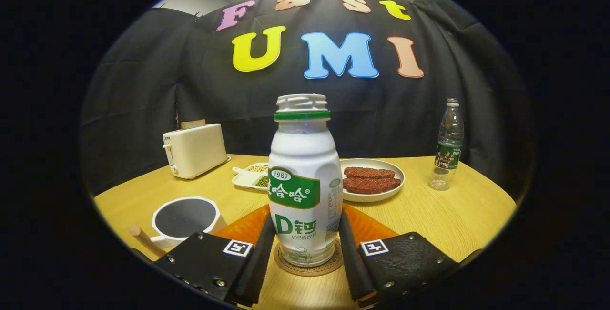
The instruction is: Take the bottle from table, then pour the juice into the cup, finally place the bottle on the coaster
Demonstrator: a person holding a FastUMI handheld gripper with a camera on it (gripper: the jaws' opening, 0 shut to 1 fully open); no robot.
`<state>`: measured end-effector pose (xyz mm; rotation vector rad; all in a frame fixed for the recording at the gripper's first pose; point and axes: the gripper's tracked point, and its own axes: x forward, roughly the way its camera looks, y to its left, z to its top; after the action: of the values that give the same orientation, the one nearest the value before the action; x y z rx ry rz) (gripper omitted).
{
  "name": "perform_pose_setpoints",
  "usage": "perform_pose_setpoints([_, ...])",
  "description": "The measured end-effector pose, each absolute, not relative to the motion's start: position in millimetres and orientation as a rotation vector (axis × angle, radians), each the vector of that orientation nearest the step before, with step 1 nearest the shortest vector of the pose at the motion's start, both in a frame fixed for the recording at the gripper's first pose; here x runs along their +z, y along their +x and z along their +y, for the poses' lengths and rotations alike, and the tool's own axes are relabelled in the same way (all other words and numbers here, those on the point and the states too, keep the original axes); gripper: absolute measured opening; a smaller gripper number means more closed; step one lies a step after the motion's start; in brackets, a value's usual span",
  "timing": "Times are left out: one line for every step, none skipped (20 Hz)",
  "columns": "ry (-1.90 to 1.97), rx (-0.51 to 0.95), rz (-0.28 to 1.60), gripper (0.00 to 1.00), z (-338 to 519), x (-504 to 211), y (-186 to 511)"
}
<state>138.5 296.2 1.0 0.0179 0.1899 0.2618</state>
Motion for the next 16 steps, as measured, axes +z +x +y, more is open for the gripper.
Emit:
perform_pose_setpoints([0.017,0.265,0.188,0.68,297,2,139])
perform_pose_setpoints([0.018,0.268,0.185,0.70,296,1,138])
perform_pose_setpoints([0.024,0.269,0.185,0.70,295,2,138])
perform_pose_setpoints([0.028,0.269,0.182,0.70,294,2,138])
perform_pose_setpoints([0.031,0.270,0.182,0.70,294,3,138])
perform_pose_setpoints([0.024,0.274,0.182,0.71,295,2,137])
perform_pose_setpoints([0.013,0.277,0.183,0.71,297,2,138])
perform_pose_setpoints([0.002,0.277,0.187,0.71,297,2,137])
perform_pose_setpoints([-0.012,0.275,0.192,0.73,297,1,137])
perform_pose_setpoints([-0.024,0.278,0.190,0.74,299,2,136])
perform_pose_setpoints([-0.028,0.287,0.181,0.74,301,5,135])
perform_pose_setpoints([-0.021,0.296,0.171,0.75,301,8,135])
perform_pose_setpoints([-0.015,0.297,0.165,0.75,302,10,135])
perform_pose_setpoints([-0.016,0.295,0.160,0.77,302,11,135])
perform_pose_setpoints([-0.021,0.291,0.156,0.77,301,13,135])
perform_pose_setpoints([-0.021,0.293,0.155,0.77,301,13,133])
